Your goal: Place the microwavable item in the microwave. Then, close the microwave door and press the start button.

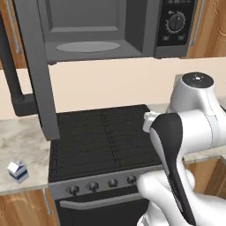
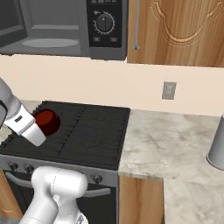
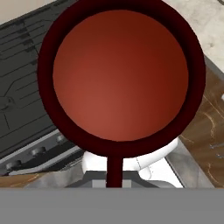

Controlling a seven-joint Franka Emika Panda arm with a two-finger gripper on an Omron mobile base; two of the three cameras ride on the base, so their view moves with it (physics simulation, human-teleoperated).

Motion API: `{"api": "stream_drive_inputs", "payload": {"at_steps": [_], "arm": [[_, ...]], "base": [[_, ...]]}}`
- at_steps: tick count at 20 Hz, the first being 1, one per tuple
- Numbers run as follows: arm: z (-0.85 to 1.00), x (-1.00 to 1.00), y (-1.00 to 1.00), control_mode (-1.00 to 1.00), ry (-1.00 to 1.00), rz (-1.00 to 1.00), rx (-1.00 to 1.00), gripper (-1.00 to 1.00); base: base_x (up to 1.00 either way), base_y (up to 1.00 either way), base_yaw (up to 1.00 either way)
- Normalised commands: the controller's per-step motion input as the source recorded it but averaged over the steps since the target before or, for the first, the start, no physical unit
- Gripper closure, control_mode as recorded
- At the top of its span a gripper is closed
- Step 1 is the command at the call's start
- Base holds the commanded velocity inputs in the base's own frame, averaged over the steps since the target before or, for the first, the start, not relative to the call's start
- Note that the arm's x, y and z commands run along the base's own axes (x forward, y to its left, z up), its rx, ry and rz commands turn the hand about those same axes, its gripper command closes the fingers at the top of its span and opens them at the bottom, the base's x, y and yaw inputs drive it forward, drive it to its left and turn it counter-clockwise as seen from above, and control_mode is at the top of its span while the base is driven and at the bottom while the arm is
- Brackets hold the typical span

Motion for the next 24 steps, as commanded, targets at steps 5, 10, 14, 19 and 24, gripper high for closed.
{"api": "stream_drive_inputs", "payload": {"at_steps": [5, 10, 14, 19, 24], "arm": [[0.0, 0.0, 0.0, 1.0, 0.0, 0.0, 0.0, 1.0], [0.0, 0.0, 0.0, 1.0, 0.0, 0.0, 0.0, 1.0], [0.0, 0.0, 0.0, 1.0, 0.0, 0.0, 0.0, 1.0], [0.0, 0.01, 0.0, -1.0, 0.0, 0.0, 0.0, 1.0], [0.61, 0.0, -0.06, -1.0, -0.15, 0.02, -0.01, 1.0]], "base": [[0.38, 0.0, 0.13], [0.12, 0.0, 0.07], [0.1, 0.0, 0.01], [0.18, 0.0, 0.0], [0.0, 0.0, 0.0]]}}
